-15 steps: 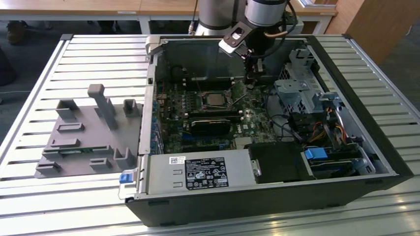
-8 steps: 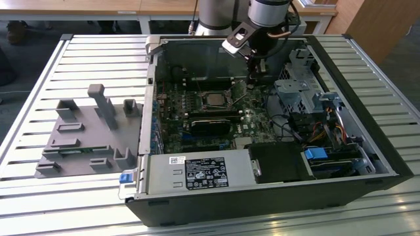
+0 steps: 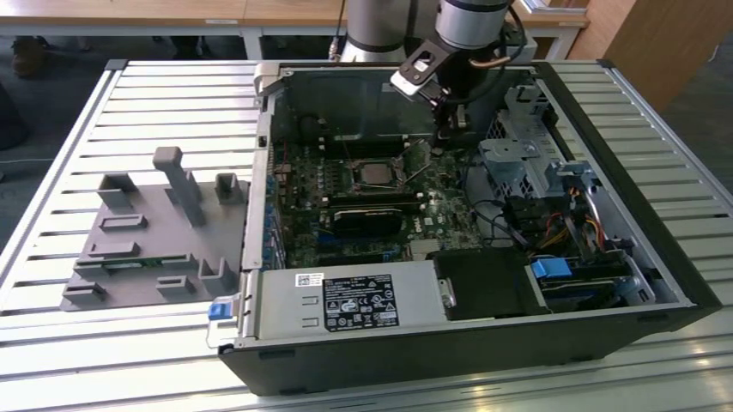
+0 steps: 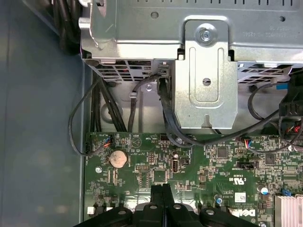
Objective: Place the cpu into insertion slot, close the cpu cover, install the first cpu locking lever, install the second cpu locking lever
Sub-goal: 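Close the cpu cover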
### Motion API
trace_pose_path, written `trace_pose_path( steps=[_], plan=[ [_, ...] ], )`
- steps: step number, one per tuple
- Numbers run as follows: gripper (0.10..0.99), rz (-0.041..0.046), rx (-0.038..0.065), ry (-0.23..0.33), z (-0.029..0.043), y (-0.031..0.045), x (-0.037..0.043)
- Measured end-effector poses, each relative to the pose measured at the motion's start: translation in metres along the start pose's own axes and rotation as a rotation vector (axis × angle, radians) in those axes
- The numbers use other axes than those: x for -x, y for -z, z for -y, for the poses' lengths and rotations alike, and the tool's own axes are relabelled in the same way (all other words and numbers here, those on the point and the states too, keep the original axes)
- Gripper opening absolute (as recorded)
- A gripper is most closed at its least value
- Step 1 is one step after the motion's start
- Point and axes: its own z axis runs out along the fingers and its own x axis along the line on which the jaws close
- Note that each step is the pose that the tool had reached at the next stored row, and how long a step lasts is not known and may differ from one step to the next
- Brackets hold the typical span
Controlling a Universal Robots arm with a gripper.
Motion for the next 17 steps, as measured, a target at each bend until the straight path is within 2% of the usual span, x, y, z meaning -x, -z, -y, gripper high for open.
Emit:
trace_pose_path(
  steps=[13,17],
  plan=[
    [0.118,0.0002,-0.001,0.0,-0.0016,-0.01,-0.0002],
    [0.118,-0.0003,-0.001,0.0,0.0036,-0.01,-0.0002]
  ],
)
